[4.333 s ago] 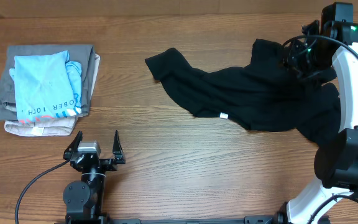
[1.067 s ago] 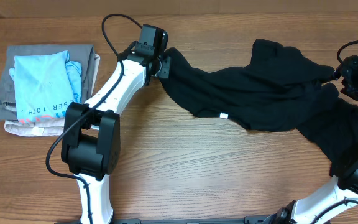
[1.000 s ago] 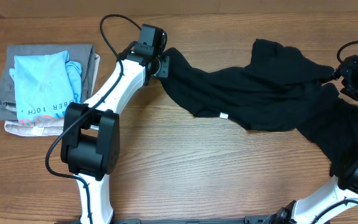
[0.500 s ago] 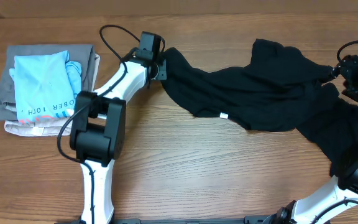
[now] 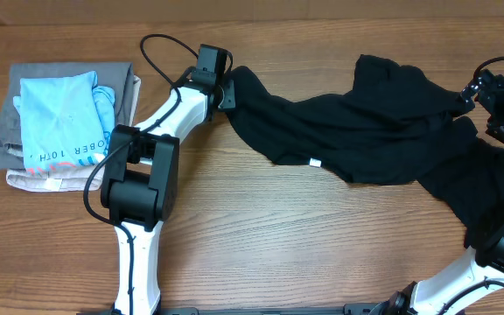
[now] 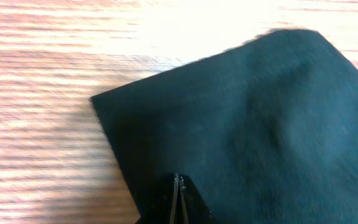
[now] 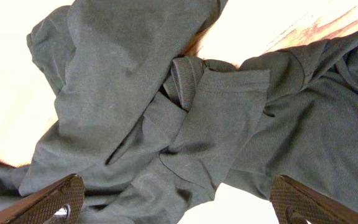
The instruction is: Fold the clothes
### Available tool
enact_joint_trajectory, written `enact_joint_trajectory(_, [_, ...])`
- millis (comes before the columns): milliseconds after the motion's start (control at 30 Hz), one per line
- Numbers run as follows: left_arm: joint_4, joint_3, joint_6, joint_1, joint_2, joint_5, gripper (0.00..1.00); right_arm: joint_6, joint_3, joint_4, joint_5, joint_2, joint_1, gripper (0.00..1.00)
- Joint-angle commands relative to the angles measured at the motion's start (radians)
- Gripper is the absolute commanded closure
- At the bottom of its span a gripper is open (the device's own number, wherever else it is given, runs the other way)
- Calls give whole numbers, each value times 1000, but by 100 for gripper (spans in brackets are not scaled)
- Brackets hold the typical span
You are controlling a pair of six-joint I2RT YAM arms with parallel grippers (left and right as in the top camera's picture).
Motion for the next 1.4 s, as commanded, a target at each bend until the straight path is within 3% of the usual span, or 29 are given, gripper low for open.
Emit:
enact_joint_trajectory(0, [24,0,13,52,59,-53,96,3,-3,6,-4,-2,4,0])
enact_joint_trajectory(433, [214,13,28,210,227,4,96,3,-3,6,-4,-2,4,0])
enact_joint_trajectory(533, [138,109,28,232,200,77,96,3,-3,6,-4,-2,4,0])
enact_joint_trajectory(767, [-81,388,27,227,92,96,94,3,-3,6,-4,-2,4,0])
enact_joint_trajectory(900, [-253,501,27,193,51,245,96,3,-3,6,-4,-2,4,0])
enact_joint_trajectory(1067, [-381,491,28,116,66,347,96,3,-3,6,-4,-2,4,0])
enact_joint_trajectory(1367, [-372,425,37,4,200,344,96,3,-3,6,-4,-2,4,0])
